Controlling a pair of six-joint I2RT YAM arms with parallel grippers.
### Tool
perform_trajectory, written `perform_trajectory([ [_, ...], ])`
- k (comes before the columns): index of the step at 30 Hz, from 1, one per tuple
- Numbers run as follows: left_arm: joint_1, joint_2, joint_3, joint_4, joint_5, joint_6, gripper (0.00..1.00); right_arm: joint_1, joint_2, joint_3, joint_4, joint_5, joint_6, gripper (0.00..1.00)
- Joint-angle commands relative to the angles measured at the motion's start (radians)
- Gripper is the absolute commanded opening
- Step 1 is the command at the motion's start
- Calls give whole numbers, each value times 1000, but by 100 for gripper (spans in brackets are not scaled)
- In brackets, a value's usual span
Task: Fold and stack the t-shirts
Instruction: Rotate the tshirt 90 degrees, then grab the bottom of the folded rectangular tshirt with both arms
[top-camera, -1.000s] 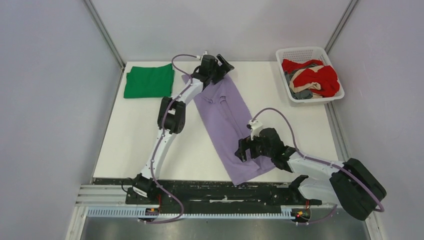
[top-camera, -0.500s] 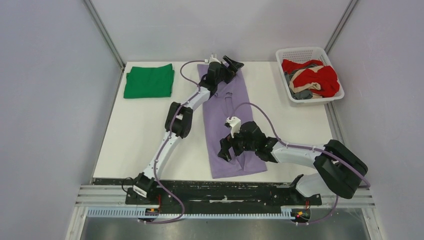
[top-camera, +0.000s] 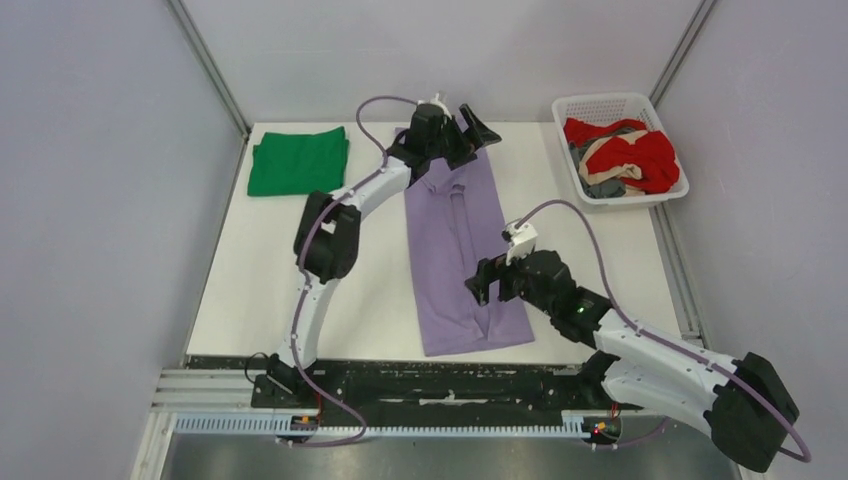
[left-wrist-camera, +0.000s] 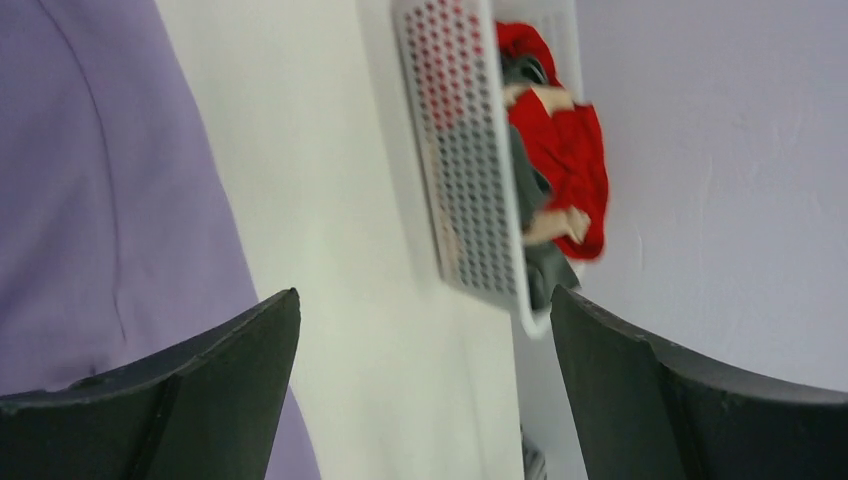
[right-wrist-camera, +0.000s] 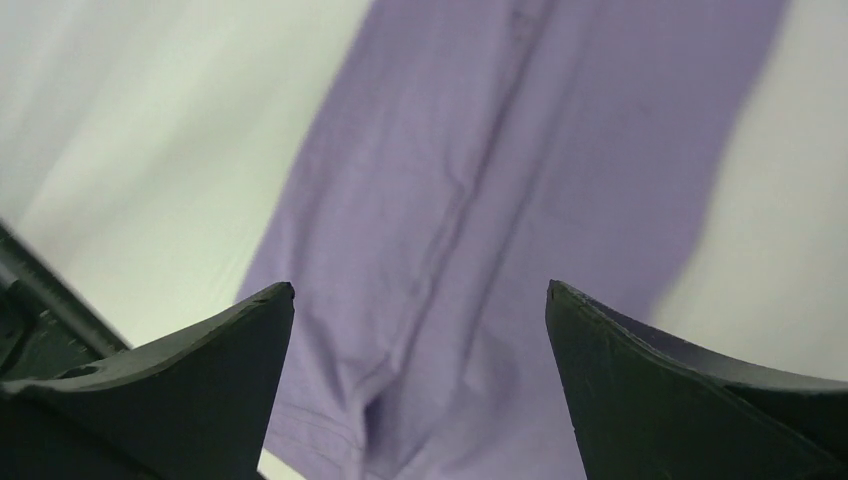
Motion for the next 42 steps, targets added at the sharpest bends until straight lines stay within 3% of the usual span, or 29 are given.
perform_trajectory([
  [1, -60, -492, -358, -133, -43, 233, 100, -80, -117, -52, -213, 180, 76, 98],
  [6, -215, -923, -925, -240, -369, 294, 100, -219, -177, -79, -353, 87, 50, 98],
  [8, -297, -1043, -1093, -277, -411, 264, 100, -255, -174, -69, -414, 45, 25, 98],
  [12, -442, -1212, -1283, -438, -436, 225, 100, -268, -183, -50, -505, -11, -13, 98],
  [17, -533, -1326, -1461, -453, -371, 75, 97, -269, -219, -60, -550, -27, -26, 98],
  [25, -580, -1273, -1524, -322, -285, 38, 78, -269, -229, -137, -526, -81, -9, 87],
  [28, -588, -1193, -1499, -322, -260, 30, 65, -269, -236, -146, -517, -65, 6, 78],
  [31, -594, -1134, -1457, -382, -265, 28, 57, -270, -248, -154, -526, -48, 19, 76],
  [38, -599, -1080, -1416, -438, -312, 34, 50, -269, -268, -164, -526, -81, 21, 75],
  [42, -606, -1007, -1379, -446, -282, 58, 37, -269, -274, -164, -528, -101, 20, 74],
])
